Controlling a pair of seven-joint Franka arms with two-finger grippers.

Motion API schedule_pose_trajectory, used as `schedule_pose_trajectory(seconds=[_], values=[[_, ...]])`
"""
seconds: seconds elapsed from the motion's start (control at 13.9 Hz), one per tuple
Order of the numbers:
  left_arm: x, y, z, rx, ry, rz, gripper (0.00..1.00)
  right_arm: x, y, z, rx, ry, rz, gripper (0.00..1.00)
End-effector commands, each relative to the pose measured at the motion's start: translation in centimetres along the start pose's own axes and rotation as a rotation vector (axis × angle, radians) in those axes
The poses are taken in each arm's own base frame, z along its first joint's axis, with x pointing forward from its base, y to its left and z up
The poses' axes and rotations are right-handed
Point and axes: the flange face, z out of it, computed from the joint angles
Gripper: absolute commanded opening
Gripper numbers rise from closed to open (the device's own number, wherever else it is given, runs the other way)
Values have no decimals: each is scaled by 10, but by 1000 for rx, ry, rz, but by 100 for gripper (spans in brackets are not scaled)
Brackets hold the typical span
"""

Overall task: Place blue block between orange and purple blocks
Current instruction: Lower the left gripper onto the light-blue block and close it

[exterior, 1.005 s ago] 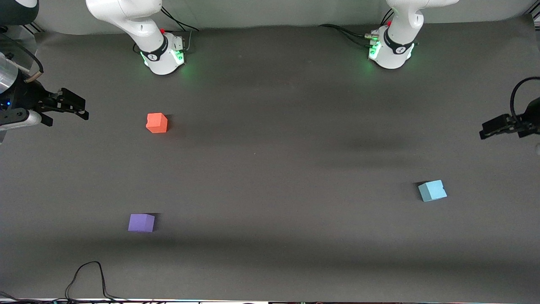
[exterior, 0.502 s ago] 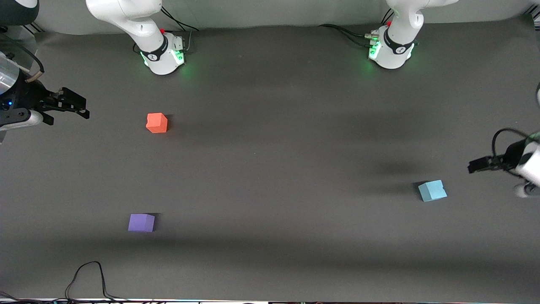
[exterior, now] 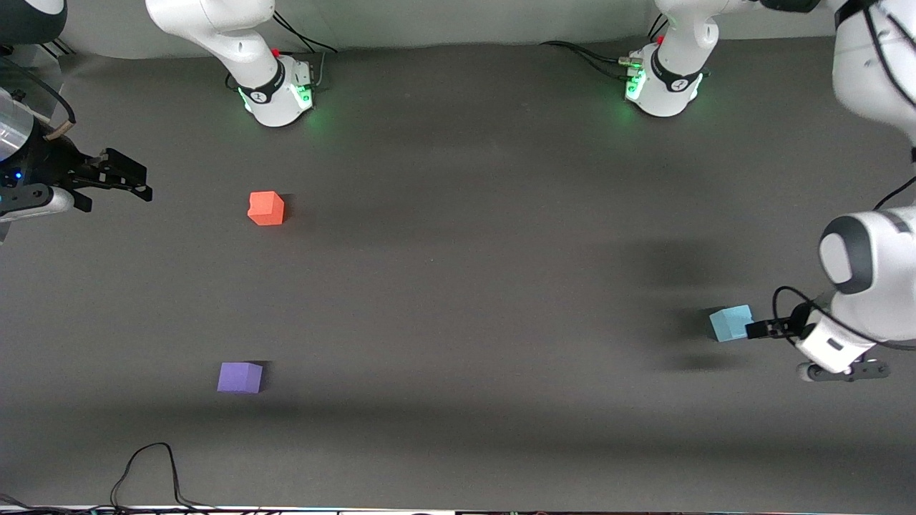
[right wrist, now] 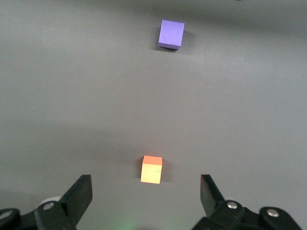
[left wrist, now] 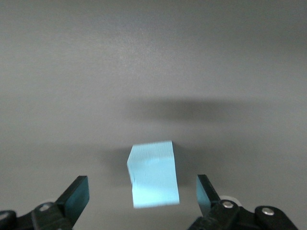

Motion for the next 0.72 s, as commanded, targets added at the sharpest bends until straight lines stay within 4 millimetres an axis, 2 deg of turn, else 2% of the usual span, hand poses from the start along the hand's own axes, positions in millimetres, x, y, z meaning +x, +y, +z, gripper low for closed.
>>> schedule_pose_trajectory(seconds=[0.0,0.14,0.5,0.57,0.65], values=[[-16,4,34,-4,23,-10,100,0,-3,-3,20,-5,5,100],[-24,4,50,-6,20,-20,100,-1,-4,-4,31,-8,5,100],[-35,7,63,-8,-34,-58,100,-1,-5,-4,33,-8,2,100],[-37,8,64,-9,-49,-64,93,-1,-4,-4,33,-8,3,100],[-38,7,65,-8,-60,-70,72,-1,-4,-4,33,-8,2,100]])
